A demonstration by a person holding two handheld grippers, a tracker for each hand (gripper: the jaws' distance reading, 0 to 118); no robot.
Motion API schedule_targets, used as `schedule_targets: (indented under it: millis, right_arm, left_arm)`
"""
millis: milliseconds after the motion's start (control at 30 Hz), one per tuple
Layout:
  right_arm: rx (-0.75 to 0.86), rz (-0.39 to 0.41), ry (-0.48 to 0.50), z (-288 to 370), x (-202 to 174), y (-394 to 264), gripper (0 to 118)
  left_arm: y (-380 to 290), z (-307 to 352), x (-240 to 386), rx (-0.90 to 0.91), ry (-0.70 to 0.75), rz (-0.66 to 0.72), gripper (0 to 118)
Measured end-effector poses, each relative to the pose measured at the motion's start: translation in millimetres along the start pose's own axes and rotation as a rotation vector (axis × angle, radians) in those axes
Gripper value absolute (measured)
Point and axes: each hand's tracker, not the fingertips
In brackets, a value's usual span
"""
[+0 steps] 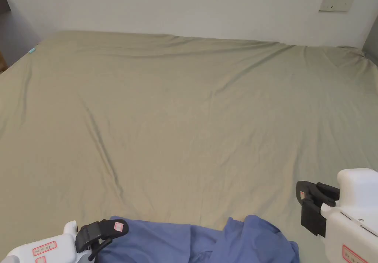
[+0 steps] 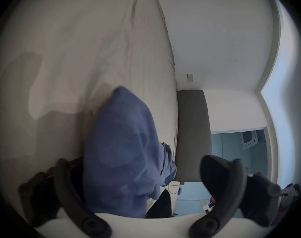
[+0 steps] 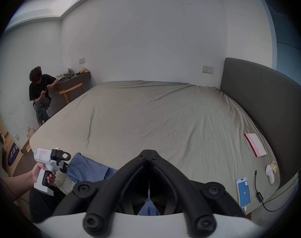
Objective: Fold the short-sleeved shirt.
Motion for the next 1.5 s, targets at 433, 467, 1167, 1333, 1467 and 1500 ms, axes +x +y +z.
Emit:
schedule_targets:
  millis: [433, 467, 1167, 1333, 1467, 1500]
  right_arm:
    - [0.019, 0.012, 0.004, 4.1, 1.0, 5.9, 2]
    - [0.022, 0.013, 0.005, 5.0, 0.6, 6.1, 2]
    - [0.037, 0.022, 0.012, 9.0, -1.4, 8.8, 2]
    - [0.030, 0.006, 0.021, 7.7, 4.2, 3.9, 2]
    - [0.017, -0.029, 0.029, 5.1, 13.3, -0.6, 2]
    - [0.015, -0.029, 0.026, 4.5, 14.5, -1.3, 2]
  left_arm:
    - [-37.8, -20.7, 96.2, 0.076, 0.663, -0.627, 15]
    - [-42.7, -18.3, 104.5, 0.111, 0.684, -0.669, 15]
    - [-63.9, -21.2, 190.0, 0.249, 1.010, -0.892, 15]
    - [-86.9, -91.3, 187.4, 0.136, 1.031, -0.924, 15]
    - [-108.9, -140.0, 169.8, 0.058, 1.036, -0.953, 15]
    - [-113.3, -148.7, 165.1, 0.034, 1.029, -0.947, 15]
